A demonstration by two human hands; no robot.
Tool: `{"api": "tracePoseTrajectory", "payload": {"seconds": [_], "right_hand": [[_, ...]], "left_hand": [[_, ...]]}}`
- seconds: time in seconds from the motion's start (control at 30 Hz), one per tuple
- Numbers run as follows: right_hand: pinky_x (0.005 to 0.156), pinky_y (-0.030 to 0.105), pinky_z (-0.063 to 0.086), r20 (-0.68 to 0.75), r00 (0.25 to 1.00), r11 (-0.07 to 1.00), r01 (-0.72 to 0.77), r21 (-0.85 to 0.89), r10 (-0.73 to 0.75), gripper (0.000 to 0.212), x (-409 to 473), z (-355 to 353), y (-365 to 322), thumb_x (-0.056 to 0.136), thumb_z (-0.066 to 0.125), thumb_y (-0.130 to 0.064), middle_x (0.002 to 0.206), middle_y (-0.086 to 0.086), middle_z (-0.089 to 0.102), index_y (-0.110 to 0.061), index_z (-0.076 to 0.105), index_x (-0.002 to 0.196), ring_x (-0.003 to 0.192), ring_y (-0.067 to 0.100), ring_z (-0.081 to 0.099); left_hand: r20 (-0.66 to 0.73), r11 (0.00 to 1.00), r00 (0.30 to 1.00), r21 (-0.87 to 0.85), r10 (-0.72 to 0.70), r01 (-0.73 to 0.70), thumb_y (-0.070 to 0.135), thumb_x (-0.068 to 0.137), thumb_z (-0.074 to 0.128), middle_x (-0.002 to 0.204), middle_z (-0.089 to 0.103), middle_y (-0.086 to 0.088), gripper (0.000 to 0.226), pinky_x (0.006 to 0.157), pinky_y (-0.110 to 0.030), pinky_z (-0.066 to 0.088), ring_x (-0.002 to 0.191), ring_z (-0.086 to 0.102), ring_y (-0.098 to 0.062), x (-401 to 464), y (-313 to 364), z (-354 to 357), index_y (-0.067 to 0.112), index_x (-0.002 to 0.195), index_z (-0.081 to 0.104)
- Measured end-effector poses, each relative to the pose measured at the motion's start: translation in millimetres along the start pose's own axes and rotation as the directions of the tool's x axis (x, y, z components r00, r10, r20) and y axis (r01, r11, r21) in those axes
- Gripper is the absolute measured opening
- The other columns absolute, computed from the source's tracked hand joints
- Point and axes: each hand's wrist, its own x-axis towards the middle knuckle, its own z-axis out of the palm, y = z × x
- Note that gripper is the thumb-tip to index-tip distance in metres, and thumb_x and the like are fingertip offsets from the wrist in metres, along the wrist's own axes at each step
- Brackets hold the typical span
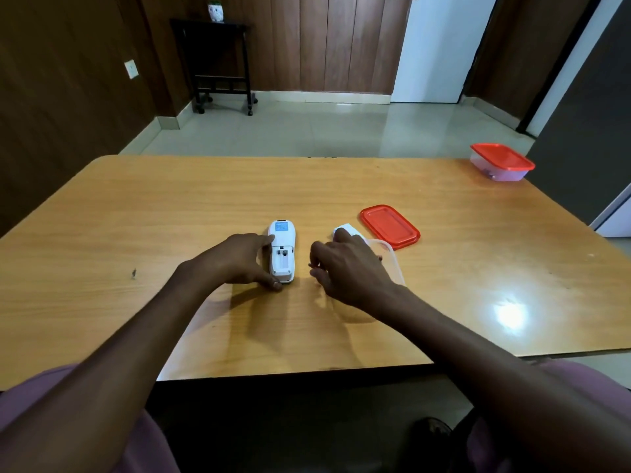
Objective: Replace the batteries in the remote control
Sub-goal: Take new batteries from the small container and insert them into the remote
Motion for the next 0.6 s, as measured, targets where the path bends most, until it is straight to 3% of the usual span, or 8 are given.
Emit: {"api": "tracePoseTrajectory", "payload": {"seconds": [0.1,0.2,0.37,0.43,0.53,0.6], "right_hand": [[0.072,0.037,0.039,0.040,0.999,0.997,0.017,-0.078,-0.014,0.017,5,9,-3,0.090,0.063,-0.030,0.086,0.000,0.075,-0.015,0.072,0.092,0.099,0.028,0.053],[0.070,0.036,0.045,0.053,0.998,1.000,-0.021,-0.013,0.022,0.020,9,1,-1,0.088,0.063,-0.033,0.083,-0.003,0.073,-0.019,0.077,0.088,0.096,0.024,0.053],[0.059,0.029,0.041,-0.047,0.959,0.959,-0.274,0.073,0.278,0.013,10,-31,16,0.079,0.062,-0.024,0.079,-0.004,0.068,-0.019,0.072,0.084,0.083,0.019,0.061],[0.058,0.031,0.043,-0.016,0.926,0.926,-0.377,-0.004,0.377,0.009,8,-37,27,0.077,0.061,-0.019,0.075,-0.002,0.065,-0.016,0.069,0.081,0.076,0.023,0.063],[0.053,0.026,0.036,0.145,0.893,0.896,-0.394,-0.205,0.426,0.004,2,-36,38,0.077,0.061,-0.013,0.073,0.003,0.061,-0.014,0.060,0.073,0.079,0.031,0.067],[0.053,0.026,0.032,0.221,0.884,0.897,-0.349,-0.272,0.411,0.020,-1,-31,40,0.081,0.060,-0.010,0.073,0.004,0.058,-0.014,0.046,0.068,0.084,0.032,0.068]], "left_hand": [[0.004,1.000,1.000,0.013,0.004,-0.004,0.046,0.067,0.089,0.158,0.040,-0.001,0.113,0.108,-0.032,0.038,0.139,0.041,-0.022,0,0,0,0.023,0.158,0.027],[0.011,1.000,1.000,0.016,0.002,-0.002,0.047,0.067,0.089,0.159,0.038,-0.001,0.114,0.109,-0.033,0.038,0.140,0.040,-0.023,1,-1,0,0.023,0.159,0.025],[0.015,1.000,1.000,0.008,0.004,-0.004,0.046,0.067,0.089,0.158,0.038,-0.001,0.114,0.110,-0.034,0.038,0.140,0.041,-0.023,2,-3,0,0.023,0.159,0.025],[0.013,1.000,1.000,0.013,0.005,-0.005,0.046,0.068,0.088,0.158,0.039,0.000,0.113,0.109,-0.035,0.039,0.138,0.042,-0.022,2,-2,1,0.023,0.159,0.025],[0.011,1.000,1.000,0.024,0.006,-0.006,0.046,0.069,0.088,0.157,0.040,0.000,0.112,0.108,-0.034,0.039,0.137,0.043,-0.022,3,-1,1,0.023,0.159,0.025],[0.013,1.000,1.000,0.022,0.005,-0.005,0.046,0.068,0.088,0.157,0.040,-0.001,0.113,0.108,-0.035,0.039,0.137,0.043,-0.023,3,-1,1,0.023,0.159,0.025]]}}
